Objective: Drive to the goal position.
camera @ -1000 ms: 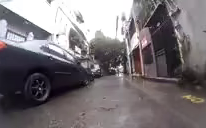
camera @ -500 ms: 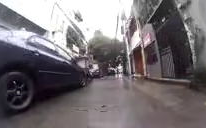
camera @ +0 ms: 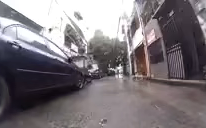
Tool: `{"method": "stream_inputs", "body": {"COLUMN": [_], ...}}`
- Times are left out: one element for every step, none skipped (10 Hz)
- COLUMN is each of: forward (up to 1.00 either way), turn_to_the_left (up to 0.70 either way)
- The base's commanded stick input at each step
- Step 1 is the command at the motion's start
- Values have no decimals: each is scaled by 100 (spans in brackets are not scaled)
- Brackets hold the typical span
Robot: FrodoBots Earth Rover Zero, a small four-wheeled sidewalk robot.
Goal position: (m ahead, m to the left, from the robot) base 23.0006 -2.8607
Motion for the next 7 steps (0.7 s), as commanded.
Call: {"method": "stream_inputs", "body": {"forward": [99, 99, 99, 99, 99, 99, 99], "turn_to_the_left": [0, 15, 38, 40, 10, 0, 0]}}
